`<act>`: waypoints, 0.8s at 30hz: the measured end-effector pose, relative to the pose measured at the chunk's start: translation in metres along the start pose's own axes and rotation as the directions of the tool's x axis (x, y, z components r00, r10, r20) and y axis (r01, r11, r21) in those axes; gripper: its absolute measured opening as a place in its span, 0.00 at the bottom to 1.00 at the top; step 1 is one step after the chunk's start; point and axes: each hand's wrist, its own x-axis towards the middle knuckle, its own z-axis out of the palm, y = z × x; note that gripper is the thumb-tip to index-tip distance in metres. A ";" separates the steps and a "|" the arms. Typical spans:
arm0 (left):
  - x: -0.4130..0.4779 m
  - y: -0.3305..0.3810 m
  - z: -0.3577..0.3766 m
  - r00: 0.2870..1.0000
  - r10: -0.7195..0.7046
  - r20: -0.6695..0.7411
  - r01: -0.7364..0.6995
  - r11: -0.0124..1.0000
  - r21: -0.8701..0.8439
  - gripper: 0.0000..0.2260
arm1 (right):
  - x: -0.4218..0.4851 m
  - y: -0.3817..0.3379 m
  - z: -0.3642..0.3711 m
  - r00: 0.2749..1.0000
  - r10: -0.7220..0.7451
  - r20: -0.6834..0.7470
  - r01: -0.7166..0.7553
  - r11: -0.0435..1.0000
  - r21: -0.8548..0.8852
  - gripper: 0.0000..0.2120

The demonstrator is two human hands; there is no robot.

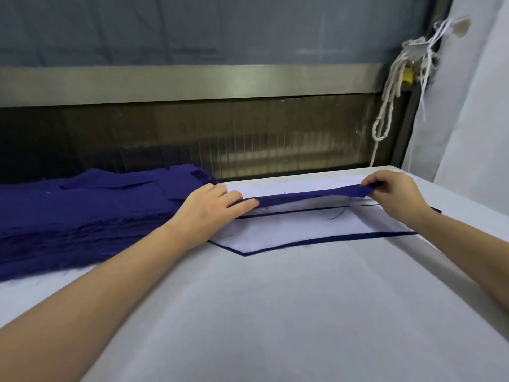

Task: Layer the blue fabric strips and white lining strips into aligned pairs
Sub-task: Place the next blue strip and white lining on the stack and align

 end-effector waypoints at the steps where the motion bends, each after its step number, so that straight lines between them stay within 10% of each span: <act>1: 0.000 0.001 0.000 1.000 -0.004 -0.003 0.004 1.000 0.018 0.30 | -0.002 0.004 -0.001 1.000 0.006 -0.005 -0.006 1.000 -0.011 0.09; 16: -0.014 -0.006 0.013 0.997 -0.073 0.013 0.069 0.973 0.219 0.12 | -0.011 0.024 0.003 0.996 0.035 -0.084 -0.046 0.991 -0.129 0.13; 24: -0.010 0.009 0.015 1.000 0.008 0.027 -0.013 0.985 0.171 0.13 | -0.014 0.018 0.000 0.997 0.076 -0.010 -0.073 0.980 0.187 0.16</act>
